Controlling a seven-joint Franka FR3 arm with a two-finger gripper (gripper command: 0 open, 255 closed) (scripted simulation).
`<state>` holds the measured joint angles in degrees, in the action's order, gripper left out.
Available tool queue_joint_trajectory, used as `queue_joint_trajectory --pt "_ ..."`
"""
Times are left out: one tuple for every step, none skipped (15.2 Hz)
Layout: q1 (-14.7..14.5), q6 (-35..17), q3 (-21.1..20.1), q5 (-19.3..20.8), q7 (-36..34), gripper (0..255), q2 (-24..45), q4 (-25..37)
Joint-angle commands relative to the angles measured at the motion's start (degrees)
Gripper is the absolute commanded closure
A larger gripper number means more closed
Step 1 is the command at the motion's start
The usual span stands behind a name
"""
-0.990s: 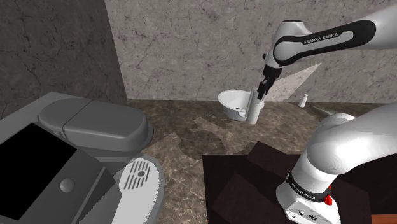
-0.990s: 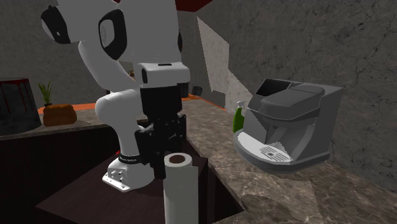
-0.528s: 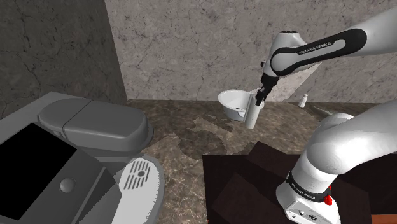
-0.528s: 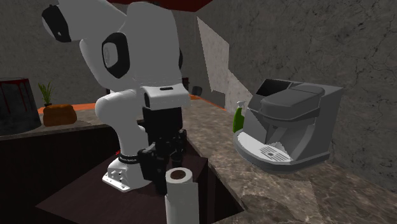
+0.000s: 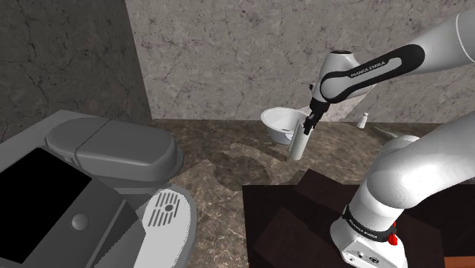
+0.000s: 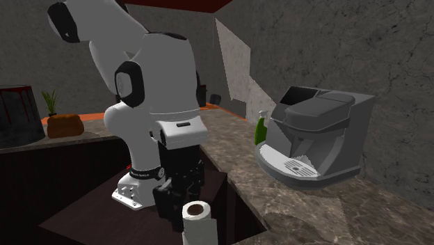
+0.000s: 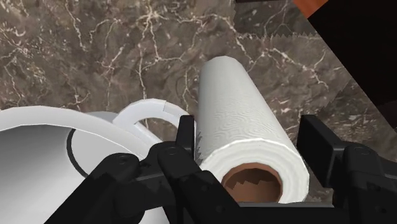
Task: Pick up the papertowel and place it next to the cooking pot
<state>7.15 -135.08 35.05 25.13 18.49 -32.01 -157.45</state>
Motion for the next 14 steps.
queue_joint_trajectory --pt "-0.08 -2.03 0.67 0.29 0.01 255 1.23 -0.75" --pt "-0.17 -3.10 1.02 0.41 0.02 255 1.95 -1.11" --pt "-0.26 -4.19 1.38 0.51 0.03 255 2.69 -1.46" --pt "-0.37 -5.29 1.74 0.60 0.05 255 3.47 -1.79" --pt "-0.49 -6.40 2.12 0.67 0.08 255 4.27 -2.11" --pt "-0.61 -7.36 2.44 0.71 0.11 255 4.98 -2.37" --pt "-0.60 -7.36 2.43 0.72 0.11 255 4.97 -2.38" --pt "-0.61 -7.36 2.43 0.71 0.11 255 4.97 -2.37" --pt "-0.61 -7.36 2.43 0.71 0.11 255 4.98 -2.37" --pt "-0.61 -7.36 2.43 0.71 0.11 255 4.98 -2.37" --pt "-0.61 -7.36 2.43 0.71 0.11 255 4.98 -2.37" --pt "-0.61 -7.36 2.43 0.71 0.11 255 4.98 -2.37" --pt "-0.61 -7.36 2.44 0.71 0.11 255 4.98 -2.37" --pt "-0.61 -7.36 2.44 0.71 0.11 0 4.98 -2.37"
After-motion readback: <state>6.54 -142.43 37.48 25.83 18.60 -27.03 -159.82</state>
